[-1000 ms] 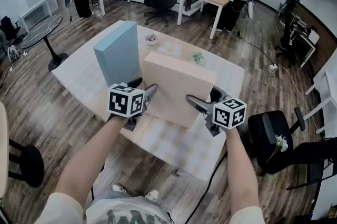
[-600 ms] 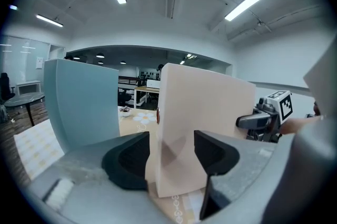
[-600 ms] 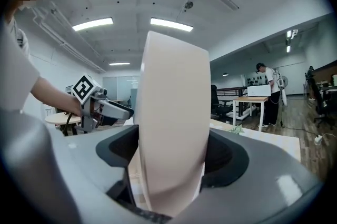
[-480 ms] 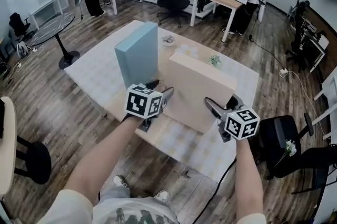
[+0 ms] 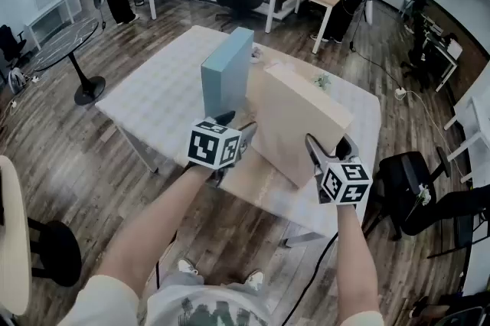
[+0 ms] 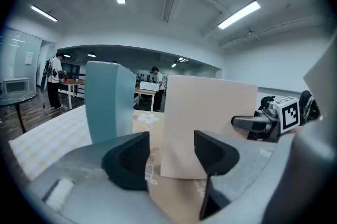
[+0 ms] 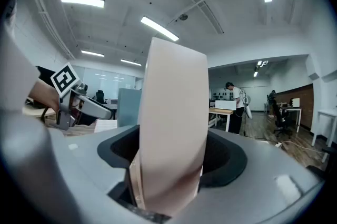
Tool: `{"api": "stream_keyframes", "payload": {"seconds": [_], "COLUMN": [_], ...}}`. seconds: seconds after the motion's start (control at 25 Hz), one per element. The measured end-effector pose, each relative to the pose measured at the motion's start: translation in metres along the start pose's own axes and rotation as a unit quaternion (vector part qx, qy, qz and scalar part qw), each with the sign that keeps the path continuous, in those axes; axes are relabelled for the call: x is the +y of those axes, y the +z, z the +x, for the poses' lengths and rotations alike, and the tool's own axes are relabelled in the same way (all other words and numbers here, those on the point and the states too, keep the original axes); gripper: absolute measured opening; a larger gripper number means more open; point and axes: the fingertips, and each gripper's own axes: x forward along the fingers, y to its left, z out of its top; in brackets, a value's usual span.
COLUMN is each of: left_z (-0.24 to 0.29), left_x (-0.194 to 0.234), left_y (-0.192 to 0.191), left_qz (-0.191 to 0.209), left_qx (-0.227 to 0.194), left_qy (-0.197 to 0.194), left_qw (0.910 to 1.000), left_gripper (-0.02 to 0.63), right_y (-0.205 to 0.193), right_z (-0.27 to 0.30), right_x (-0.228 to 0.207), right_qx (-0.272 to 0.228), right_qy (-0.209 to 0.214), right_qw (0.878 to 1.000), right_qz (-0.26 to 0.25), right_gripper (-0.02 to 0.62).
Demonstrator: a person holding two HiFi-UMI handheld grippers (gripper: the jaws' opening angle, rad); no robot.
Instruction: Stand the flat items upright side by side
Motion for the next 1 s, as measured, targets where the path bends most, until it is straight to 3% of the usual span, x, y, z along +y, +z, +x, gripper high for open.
{"api": "stream_keyframes", "payload": {"seconds": [0.32, 0.64, 1.0], "left_z": [-0.039, -0.048, -0.028], "left_x": [0.07, 0.116, 0.128], "left_y": [-0.003, -0.001, 0.005], "left_qz": [0.004, 0.021, 0.04], "left_qx": [-0.003, 0.003, 0.01], "left_qy": [-0.036, -0.061, -0.083], "left_qw": [0.9994, 0.9979, 0.9957], "left_gripper": [0.268, 0.268, 0.268], "right_y": [0.007, 0.012, 0.011], "right_z": [0.028, 0.048, 0.088], "right_x": [0.062, 0.102, 0.116], "right_qx": [0.006, -0.004, -0.009], "right_qy": [-0.121, -0.235, -0.295], "right_qw": [0.992, 0.972, 0.955], "right_qz": [-0.018, -0.007, 0.007], "right_gripper": [0.35, 0.344, 0.336]}}
